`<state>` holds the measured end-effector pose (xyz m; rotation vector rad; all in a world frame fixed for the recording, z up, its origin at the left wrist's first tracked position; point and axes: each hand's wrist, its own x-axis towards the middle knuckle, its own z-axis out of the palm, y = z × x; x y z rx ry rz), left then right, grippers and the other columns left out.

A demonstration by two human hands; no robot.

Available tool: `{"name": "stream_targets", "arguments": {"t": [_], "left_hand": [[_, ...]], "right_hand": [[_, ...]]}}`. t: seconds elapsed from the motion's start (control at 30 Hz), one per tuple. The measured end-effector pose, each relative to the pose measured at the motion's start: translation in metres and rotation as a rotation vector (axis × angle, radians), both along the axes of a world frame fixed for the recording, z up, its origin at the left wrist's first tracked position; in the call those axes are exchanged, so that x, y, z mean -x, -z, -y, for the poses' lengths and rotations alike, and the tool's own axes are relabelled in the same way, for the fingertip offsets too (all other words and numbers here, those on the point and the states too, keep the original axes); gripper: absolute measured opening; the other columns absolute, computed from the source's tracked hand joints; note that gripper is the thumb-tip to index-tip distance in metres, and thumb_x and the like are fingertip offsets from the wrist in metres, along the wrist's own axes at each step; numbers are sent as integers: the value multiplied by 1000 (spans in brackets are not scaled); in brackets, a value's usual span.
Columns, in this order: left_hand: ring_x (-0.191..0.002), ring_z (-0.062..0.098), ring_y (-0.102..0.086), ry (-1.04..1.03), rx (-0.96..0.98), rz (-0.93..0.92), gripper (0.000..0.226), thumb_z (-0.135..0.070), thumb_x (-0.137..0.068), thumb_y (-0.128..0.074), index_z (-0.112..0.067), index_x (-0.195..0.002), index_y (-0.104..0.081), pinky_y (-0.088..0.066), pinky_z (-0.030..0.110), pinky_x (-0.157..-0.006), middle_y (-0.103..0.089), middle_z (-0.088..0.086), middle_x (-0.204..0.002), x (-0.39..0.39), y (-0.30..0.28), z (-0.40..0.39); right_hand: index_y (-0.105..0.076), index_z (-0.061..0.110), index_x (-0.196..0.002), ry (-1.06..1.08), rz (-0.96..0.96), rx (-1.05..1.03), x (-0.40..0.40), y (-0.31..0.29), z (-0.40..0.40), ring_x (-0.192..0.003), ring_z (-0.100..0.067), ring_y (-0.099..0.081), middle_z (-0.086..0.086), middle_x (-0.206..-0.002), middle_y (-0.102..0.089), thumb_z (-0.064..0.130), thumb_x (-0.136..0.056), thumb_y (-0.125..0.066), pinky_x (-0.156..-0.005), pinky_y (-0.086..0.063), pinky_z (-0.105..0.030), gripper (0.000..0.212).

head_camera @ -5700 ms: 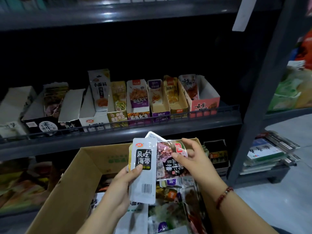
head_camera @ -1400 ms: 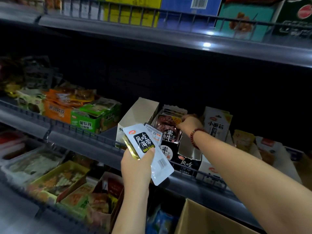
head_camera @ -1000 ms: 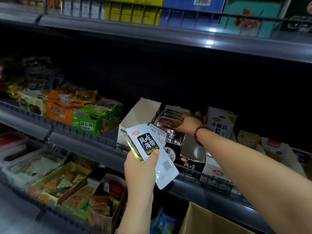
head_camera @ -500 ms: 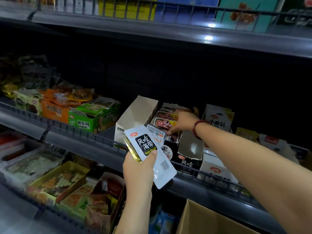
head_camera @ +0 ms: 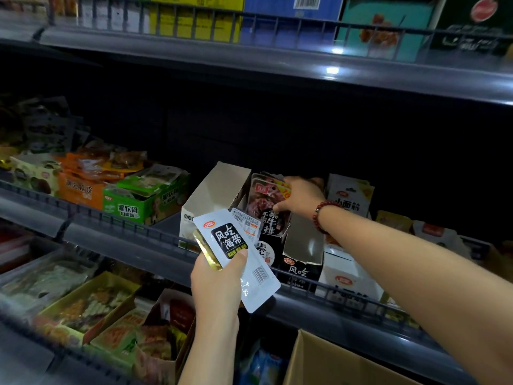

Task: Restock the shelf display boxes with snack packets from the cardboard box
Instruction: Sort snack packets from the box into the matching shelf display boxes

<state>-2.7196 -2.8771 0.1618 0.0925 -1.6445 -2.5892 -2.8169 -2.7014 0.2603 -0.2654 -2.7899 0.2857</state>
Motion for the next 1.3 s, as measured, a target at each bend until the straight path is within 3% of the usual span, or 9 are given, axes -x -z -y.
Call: {"name": "stream_targets", "arguments": {"t": [0.17,0.3,0.5,0.67,0.8,0.87,1.03,1.13,1.3], "left_hand": [[-83,15,-68,5,-4,-9,18,-4,-86,-69,-16,-100,-65,-48,27,-59,-71,-2,-93,-1,-1,-2],[-82,15,-68,6,-2,-13,19,-5,-86,-69,-15,-101,-65,-48,28,-59,-72,-2,-94,0,0,-1],[-80,13,-68,39,-27,9,19,-4,-86,-69,-15,-100,-64,-48,27,-57,-71,-2,-93,0,0,-3],[-83,17,-69,68,-61,22,19,-4,-86,-69,-15,-100,-65,-51,29,-62,-72,0,-94,0,-2,-1],[-83,19,-71,126,-93,21,17,-2,-86,-67,-14,-98,-67,-52,30,-64,-74,2,-92,-1,-5,3],[-84,22,-71,193,-114,20,16,-1,-87,-66,-13,-98,-67,-53,32,-66,-75,5,-92,-3,-9,4],[-86,25,-71,364,-96,1,17,0,-88,-63,-13,-99,-68,-56,38,-72,-76,6,-91,-9,-15,2],[-93,29,-70,453,-27,-27,20,-1,-88,-64,-11,-104,-68,-55,46,-84,-75,9,-98,-15,-19,2],[-87,27,-71,451,59,-54,19,-1,-87,-66,-10,-103,-67,-56,39,-72,-76,8,-94,-30,-28,-2]], "right_hand": [[-26,22,-149,-4,71,-28,5,12,3,-133,-27,-38,-6,-145,-44,33,-74,-79,-112,-30,-45,92],[-26,30,-143,-1,15,41,7,18,5,-124,-30,-45,-7,-134,-47,32,-67,-82,-101,-41,-49,94],[-18,31,-150,60,81,-39,6,20,-2,-143,-34,-7,-4,-155,-20,30,-75,-77,-115,-12,-44,95],[-18,32,-150,61,65,-16,4,18,-1,-142,-34,-9,-3,-155,-21,33,-78,-74,-115,-14,-44,91],[-46,28,-138,-75,-135,236,-9,18,0,-115,-18,-52,0,-133,-54,31,-85,-67,-95,-46,-33,56],[-60,24,-124,-124,-163,362,-29,12,8,-96,-7,-55,6,-121,-62,33,-94,-57,-81,-44,-23,32],[-66,25,-84,-192,37,666,-80,9,11,-68,-3,-52,8,-80,-63,48,-94,-49,-68,-39,-21,31],[-64,12,-91,-160,21,873,-102,9,-7,-46,-7,-52,-7,-76,-62,30,-98,-52,-41,-31,-17,22],[-56,11,-110,-65,-133,1346,-152,-5,-27,-60,-18,-71,-16,-87,-72,27,-100,-47,-35,-44,-17,21]]}}
